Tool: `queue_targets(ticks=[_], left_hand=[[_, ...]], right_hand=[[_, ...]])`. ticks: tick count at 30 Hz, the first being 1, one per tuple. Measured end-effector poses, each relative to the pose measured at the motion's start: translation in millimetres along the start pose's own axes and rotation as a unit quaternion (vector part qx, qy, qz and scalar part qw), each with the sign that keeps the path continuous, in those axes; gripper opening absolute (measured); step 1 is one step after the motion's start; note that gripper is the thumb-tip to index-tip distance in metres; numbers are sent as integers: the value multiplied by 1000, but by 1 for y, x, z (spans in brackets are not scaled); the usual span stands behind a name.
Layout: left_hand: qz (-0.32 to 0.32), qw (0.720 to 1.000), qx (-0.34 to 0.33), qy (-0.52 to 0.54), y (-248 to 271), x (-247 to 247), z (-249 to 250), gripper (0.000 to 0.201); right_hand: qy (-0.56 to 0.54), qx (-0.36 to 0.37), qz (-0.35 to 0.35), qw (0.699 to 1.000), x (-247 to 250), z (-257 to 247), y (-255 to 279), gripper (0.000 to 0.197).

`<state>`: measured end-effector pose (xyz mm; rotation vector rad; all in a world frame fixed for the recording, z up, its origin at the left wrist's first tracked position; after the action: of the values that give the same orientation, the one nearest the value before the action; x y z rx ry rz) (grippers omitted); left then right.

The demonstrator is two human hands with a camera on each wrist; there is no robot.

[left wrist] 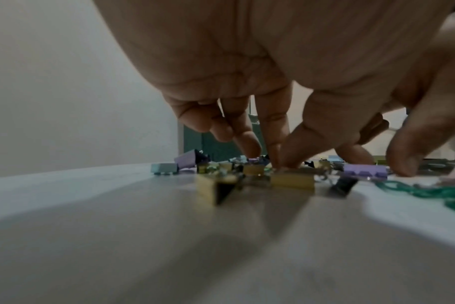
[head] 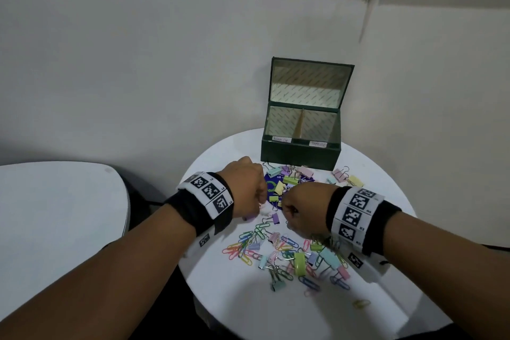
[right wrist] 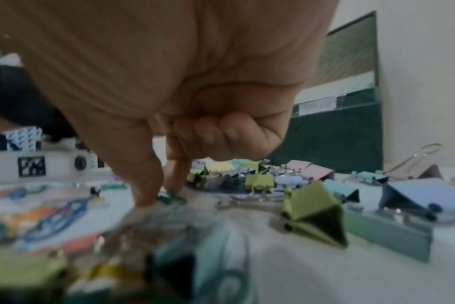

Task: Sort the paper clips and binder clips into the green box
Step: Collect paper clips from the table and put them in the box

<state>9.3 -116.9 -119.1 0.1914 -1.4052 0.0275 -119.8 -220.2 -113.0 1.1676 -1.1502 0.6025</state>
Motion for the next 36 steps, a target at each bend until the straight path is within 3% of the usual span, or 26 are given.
queue_targets(ticks=[6, 9, 13, 17, 19, 21, 23, 25, 27, 30, 36], left_hand=[[11, 1000, 14, -12, -1, 1, 0, 7], [6, 1000, 1, -20, -1, 3, 3, 2], [-13, 998, -9, -53, 3, 4, 6, 4], [18, 999, 5, -45, 5, 3, 4, 10], [36, 999, 15, -37, 6, 7, 2, 8], [51, 998, 43, -14, 9, 11, -3, 5], [42, 997, 71, 11, 10, 11, -8, 9], [25, 997, 77, 15, 13, 10, -10, 17], [10, 998, 55, 5, 15, 8, -8, 23], [-13, 1000, 19, -21, 18, 4, -4, 33], [-18, 998, 56, -25, 19, 7, -10, 36]], right_hand=[[-2, -18, 3, 1000, -2, -6, 2, 8], [-93, -28, 11, 995, 5, 0, 0, 14], [-351, -30, -14, 936, 14, 10, -6, 11], [-425, -33, -61, 903, 9, 6, -13, 26], [-363, -10, -65, 930, 7, -2, -13, 24], [-235, 6, -66, 970, 3, -10, -12, 23], [-104, 9, -28, 994, 3, -15, -11, 21], [-23, 7, 29, 999, 6, -18, -12, 21], [-11, 16, 58, 998, 9, -21, -13, 20], [-11, 41, 36, 998, 7, -34, -12, 19], [-8, 31, 12, 999, 2, -41, -19, 9]])
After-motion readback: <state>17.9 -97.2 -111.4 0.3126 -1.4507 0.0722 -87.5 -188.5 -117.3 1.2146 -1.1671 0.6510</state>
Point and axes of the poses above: each hand's wrist, its own y-axis away from the middle knuckle, its own x-axis out of the back of the hand, z = x × y, the point moved 2 cm from there along -y, towards the middle knuckle, and after that the axes turned 12 degrees about -x, right-handed, at the moved point
